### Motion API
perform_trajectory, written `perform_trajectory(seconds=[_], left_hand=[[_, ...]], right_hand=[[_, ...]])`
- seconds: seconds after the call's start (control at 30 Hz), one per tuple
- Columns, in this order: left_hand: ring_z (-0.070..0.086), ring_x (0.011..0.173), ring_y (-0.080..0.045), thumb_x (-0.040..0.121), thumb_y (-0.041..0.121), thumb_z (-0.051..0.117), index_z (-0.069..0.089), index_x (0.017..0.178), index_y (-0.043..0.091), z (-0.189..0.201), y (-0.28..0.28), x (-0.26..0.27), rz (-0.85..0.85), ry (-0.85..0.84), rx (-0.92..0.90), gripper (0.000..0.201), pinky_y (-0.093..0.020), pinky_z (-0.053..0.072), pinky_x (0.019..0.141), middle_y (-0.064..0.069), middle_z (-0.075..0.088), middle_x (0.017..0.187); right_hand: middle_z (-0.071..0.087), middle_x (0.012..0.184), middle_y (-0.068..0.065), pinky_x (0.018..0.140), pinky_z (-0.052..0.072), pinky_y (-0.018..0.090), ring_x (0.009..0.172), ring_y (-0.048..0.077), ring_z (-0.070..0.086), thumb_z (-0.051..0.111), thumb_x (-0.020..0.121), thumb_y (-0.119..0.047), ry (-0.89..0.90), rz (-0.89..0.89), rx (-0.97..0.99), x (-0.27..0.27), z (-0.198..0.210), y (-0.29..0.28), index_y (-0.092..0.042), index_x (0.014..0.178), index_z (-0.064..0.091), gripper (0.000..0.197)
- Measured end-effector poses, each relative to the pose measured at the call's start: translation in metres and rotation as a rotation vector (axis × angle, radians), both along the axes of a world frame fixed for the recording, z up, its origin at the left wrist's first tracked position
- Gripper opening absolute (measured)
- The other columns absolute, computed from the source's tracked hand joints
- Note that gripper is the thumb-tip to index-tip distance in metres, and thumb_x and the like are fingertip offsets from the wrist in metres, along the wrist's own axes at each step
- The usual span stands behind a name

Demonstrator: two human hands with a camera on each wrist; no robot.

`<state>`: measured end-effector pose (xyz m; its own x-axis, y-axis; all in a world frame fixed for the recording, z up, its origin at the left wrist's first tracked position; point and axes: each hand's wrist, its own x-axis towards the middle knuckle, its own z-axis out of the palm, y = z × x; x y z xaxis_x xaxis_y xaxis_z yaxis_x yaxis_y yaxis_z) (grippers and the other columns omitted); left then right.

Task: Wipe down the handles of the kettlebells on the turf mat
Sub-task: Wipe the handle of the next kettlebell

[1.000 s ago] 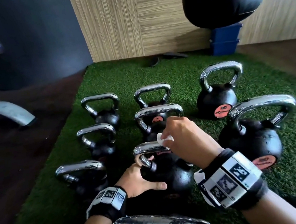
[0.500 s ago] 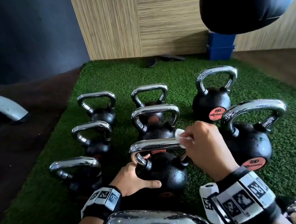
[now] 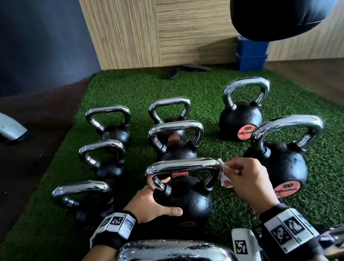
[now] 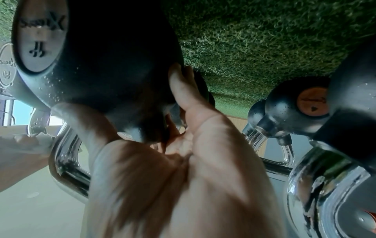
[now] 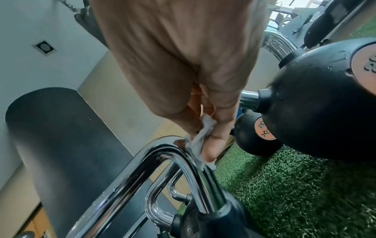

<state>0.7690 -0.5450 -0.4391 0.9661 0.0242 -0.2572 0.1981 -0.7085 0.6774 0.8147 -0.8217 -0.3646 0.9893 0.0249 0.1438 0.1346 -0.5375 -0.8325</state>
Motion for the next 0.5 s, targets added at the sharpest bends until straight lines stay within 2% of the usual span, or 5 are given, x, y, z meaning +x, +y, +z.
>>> perform_trajectory(seconds=[0.13, 0.27, 0.37, 0.43, 0.5], left_hand=[[0.044, 0.138, -0.008, 0.044, 0.082, 0.080, 0.035, 0.148, 0.055, -0.001, 0.000, -0.001, 0.027, 0.005, 0.018, 0.116, -0.020, 0.034, 0.110, 0.020, 0.044, 0.143], [0.045, 0.138, -0.010, 0.047, 0.079, 0.081, 0.036, 0.150, 0.050, 0.004, -0.002, 0.001, 0.004, 0.018, 0.039, 0.116, -0.020, 0.035, 0.108, 0.021, 0.046, 0.143], [0.046, 0.135, -0.009, 0.051, 0.074, 0.083, 0.038, 0.150, 0.047, 0.006, -0.004, 0.002, -0.009, 0.031, 0.052, 0.111, -0.018, 0.035, 0.104, 0.024, 0.046, 0.133], [0.045, 0.132, -0.008, 0.055, 0.071, 0.082, 0.038, 0.150, 0.046, 0.011, -0.002, 0.001, -0.044, 0.070, 0.085, 0.108, -0.019, 0.035, 0.104, 0.023, 0.046, 0.130], [0.046, 0.130, -0.008, 0.068, 0.054, 0.085, 0.043, 0.148, 0.039, 0.018, 0.006, 0.001, -0.115, 0.129, 0.136, 0.092, -0.024, 0.038, 0.109, 0.020, 0.047, 0.134]], right_hand=[[0.073, 0.068, -0.001, 0.061, 0.063, 0.037, 0.058, 0.013, 0.073, 0.076, 0.086, -0.013, 0.078, -0.036, 0.079, 0.003, -0.013, 0.001, -0.020, 0.075, 0.070, 0.014], [0.076, 0.079, 0.010, 0.058, 0.062, 0.030, 0.060, 0.016, 0.075, 0.071, 0.088, -0.003, 0.279, -0.004, 0.183, 0.005, -0.030, 0.008, -0.008, 0.079, 0.070, 0.010], [0.073, 0.083, 0.017, 0.068, 0.064, 0.042, 0.063, 0.021, 0.074, 0.071, 0.086, 0.003, 0.332, 0.008, 0.225, 0.002, -0.033, 0.014, -0.003, 0.076, 0.070, 0.012], [0.075, 0.078, 0.009, 0.069, 0.064, 0.039, 0.065, 0.019, 0.074, 0.074, 0.084, -0.005, 0.271, -0.021, 0.080, -0.001, -0.029, 0.012, -0.010, 0.076, 0.073, 0.010], [0.074, 0.070, -0.004, 0.064, 0.060, 0.025, 0.064, 0.011, 0.071, 0.075, 0.082, -0.014, 0.169, 0.013, -0.147, -0.007, -0.016, 0.003, -0.018, 0.075, 0.076, 0.008]])
